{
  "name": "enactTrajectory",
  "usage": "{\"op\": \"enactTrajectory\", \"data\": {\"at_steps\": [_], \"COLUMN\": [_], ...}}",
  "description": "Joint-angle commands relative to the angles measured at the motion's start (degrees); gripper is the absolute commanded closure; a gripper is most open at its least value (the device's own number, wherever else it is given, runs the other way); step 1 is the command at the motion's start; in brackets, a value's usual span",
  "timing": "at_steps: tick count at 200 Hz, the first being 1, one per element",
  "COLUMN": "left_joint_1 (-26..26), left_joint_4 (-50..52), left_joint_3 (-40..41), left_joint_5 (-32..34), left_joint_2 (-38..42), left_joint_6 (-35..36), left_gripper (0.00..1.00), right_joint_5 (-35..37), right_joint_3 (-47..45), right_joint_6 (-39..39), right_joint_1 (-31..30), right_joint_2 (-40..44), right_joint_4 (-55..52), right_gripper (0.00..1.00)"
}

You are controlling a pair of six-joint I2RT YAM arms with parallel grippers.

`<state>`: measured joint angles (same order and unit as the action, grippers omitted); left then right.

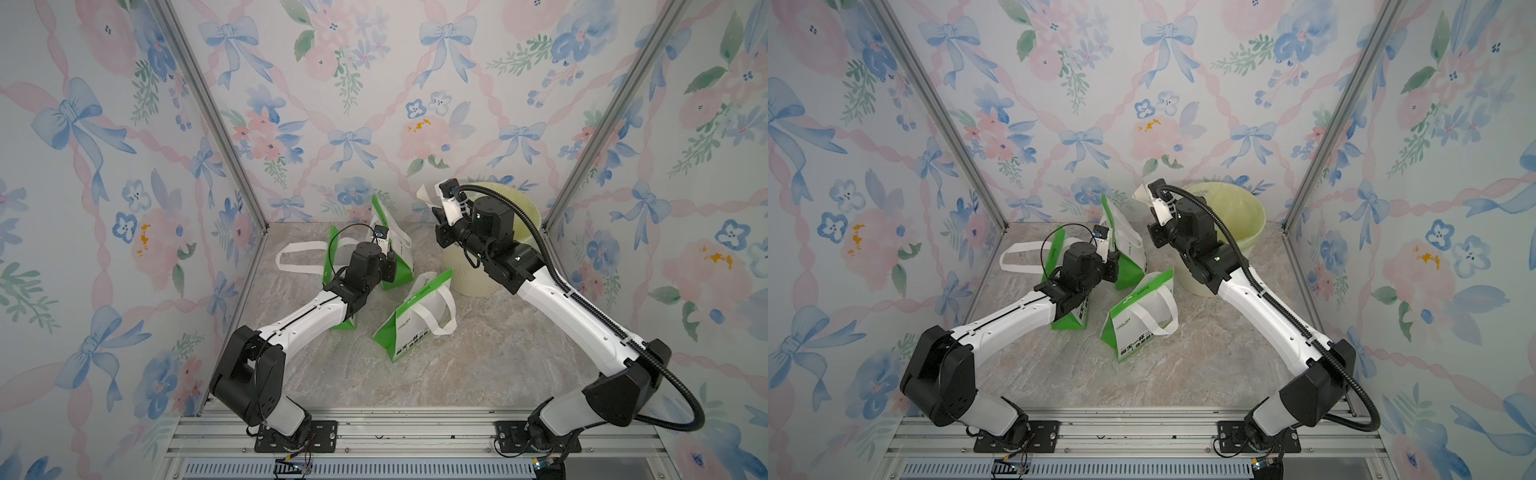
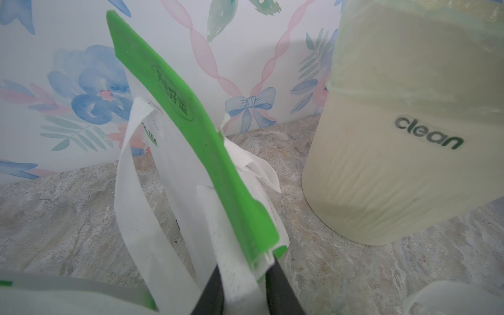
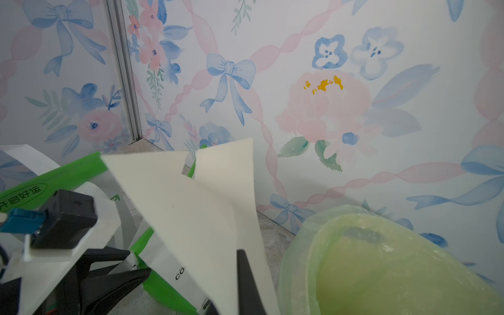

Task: Shred takeout receipts and throw away
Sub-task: Place the takeout bag at the center of the board.

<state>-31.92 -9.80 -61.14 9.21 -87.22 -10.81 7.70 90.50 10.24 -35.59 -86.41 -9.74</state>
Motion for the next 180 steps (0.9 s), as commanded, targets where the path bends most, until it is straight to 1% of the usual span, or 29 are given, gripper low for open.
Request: {"op": "enactTrajectory", "data": {"at_steps": [1,9,24,41,75,101,117,148,171,180], "left_joint_1": [0.3,0.2,0.2,0.3,0.2,0.0,0.1,0.3,0.4,0.3], "left_joint_4": [1.2,1.2,1.2,1.3,1.4,1.5,1.5,1.5,1.5,1.5], "left_joint_3": [-2.1,-2.4,-3.0,-3.4,-4.1,-4.7,-5.4,-6.5,-6.5,-6.4], "left_joint_5": [-0.8,-0.9,-1.6,-2.0,-3.8,-5.1,-6.8,-14.2,-23.7,-29.0], "left_joint_2": [-0.8,-0.8,-0.6,-0.7,0.2,3.8,6.9,14.5,19.7,20.9], "left_joint_6": [0.3,0.4,0.8,1.3,1.8,2.9,3.6,3.9,3.5,3.4], "left_gripper": [0.63,0.61,0.55,0.51,0.48,0.47,0.47,0.44,0.40,0.40], "right_joint_5": [-0.1,-0.1,-0.1,0.0,0.0,-1.1,-3.1,-9.4,-13.9,-15.7], "right_joint_3": [-1.8,-2.2,-2.8,-3.7,-4.2,-3.6,-2.7,-0.6,-2.1,-2.7], "right_joint_6": [-1.4,-1.6,-1.9,-2.1,-2.1,-2.5,-3.0,-5.5,-8.6,-9.8], "right_joint_1": [0.3,0.3,0.3,0.2,0.3,0.5,0.7,0.6,0.8,0.9], "right_joint_2": [2.6,3.4,4.6,5.8,7.7,9.4,10.6,13.8,17.6,18.7], "right_joint_4": [-2.5,-3.1,-3.9,-4.7,-7.1,-10.3,-13.8,-24.7,-31.3,-33.4], "right_gripper": [1.00,1.00,1.00,1.00,1.00,1.00,1.00,1.00,1.00,1.00]}}
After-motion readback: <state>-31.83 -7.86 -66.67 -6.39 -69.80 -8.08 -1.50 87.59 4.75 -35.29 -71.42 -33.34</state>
